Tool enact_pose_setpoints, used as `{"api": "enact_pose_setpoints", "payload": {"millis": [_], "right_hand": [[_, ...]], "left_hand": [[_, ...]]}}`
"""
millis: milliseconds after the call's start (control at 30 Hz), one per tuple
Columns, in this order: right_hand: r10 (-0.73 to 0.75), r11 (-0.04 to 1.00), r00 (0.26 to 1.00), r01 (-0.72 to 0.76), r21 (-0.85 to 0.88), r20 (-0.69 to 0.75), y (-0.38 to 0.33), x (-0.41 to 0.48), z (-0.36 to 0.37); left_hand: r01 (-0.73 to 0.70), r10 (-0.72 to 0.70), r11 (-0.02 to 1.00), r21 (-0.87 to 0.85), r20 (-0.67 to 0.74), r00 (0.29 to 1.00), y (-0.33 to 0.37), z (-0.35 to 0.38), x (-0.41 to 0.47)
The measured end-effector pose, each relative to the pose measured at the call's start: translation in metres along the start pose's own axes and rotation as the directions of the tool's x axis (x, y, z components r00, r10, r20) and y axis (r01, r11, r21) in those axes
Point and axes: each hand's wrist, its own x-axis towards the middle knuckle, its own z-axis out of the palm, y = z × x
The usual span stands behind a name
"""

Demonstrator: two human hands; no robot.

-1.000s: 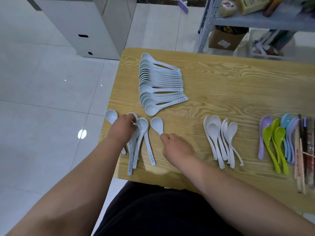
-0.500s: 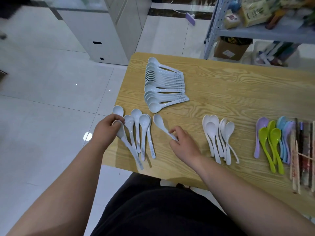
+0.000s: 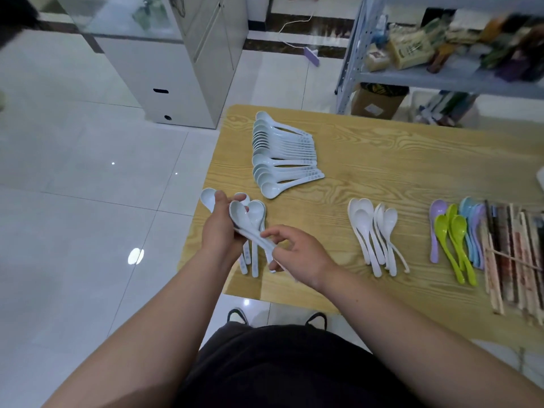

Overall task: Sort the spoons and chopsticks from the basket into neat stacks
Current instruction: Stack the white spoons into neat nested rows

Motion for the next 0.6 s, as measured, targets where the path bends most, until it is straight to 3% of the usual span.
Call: {"api": "enact_pose_setpoints", "payload": {"millis": [200,333,433,500,600], "right_hand": [[0.031,0.999,0.999,-0.031,0.025,-0.014,-0.007,0.006,0.028],[0.107,0.994,0.994,-0.108,0.019,0.008,-0.012,0.013,0.046],[0.153,0.977,0.985,-0.162,-0.14,-0.075,-0.006,0.016,0.061],[0.187,0.958,0.968,-0.218,-0.188,-0.168,0.004,0.017,0.066],[0.235,0.943,0.936,-0.285,-0.17,-0.264,0.014,0.018,0.063]], "left_hand": [[0.128,-0.127,0.992,0.006,0.141,0.982,0.014,-0.017,0.016],[0.121,-0.127,0.992,0.041,0.205,0.971,0.022,-0.028,0.028],[0.107,-0.16,0.971,0.213,0.245,0.956,0.023,-0.033,0.038],[0.056,-0.138,0.919,0.391,0.185,0.973,0.024,-0.043,0.05],[-0.147,0.133,0.704,0.695,0.074,0.988,0.031,-0.074,0.08]]}}
